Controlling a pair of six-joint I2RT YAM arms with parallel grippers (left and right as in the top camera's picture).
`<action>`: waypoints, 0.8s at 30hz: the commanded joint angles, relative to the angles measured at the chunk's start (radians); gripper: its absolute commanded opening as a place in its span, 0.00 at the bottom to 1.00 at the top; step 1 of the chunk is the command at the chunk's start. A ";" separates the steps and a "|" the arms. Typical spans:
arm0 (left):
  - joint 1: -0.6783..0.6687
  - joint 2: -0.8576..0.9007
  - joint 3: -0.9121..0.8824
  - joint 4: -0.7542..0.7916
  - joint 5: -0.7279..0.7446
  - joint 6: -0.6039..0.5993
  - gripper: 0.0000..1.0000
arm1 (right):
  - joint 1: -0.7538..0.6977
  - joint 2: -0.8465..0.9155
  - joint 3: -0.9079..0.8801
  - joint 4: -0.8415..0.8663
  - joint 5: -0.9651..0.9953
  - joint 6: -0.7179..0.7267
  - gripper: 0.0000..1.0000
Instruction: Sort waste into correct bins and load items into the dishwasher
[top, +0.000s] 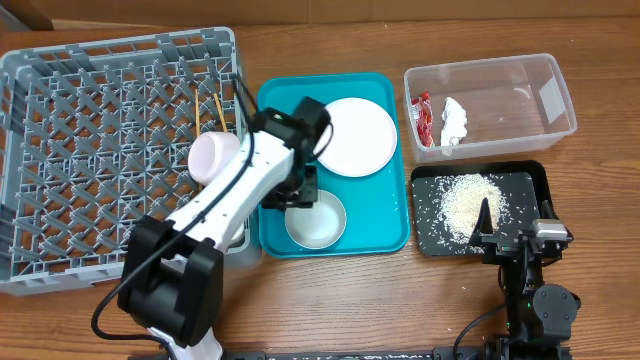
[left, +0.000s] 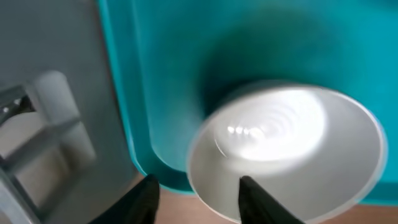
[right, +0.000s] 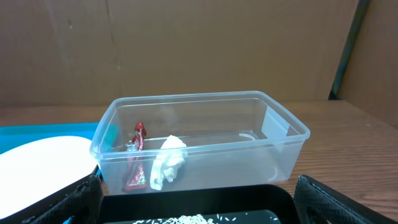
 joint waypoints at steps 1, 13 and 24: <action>0.006 -0.020 -0.075 0.035 0.012 -0.009 0.34 | -0.001 -0.008 -0.010 0.006 0.001 -0.004 1.00; 0.011 -0.021 -0.218 0.200 0.038 -0.008 0.06 | -0.001 -0.008 -0.010 0.006 0.001 -0.004 1.00; 0.010 -0.056 -0.012 0.007 -0.002 0.019 0.04 | -0.001 -0.008 -0.010 0.006 0.001 -0.004 1.00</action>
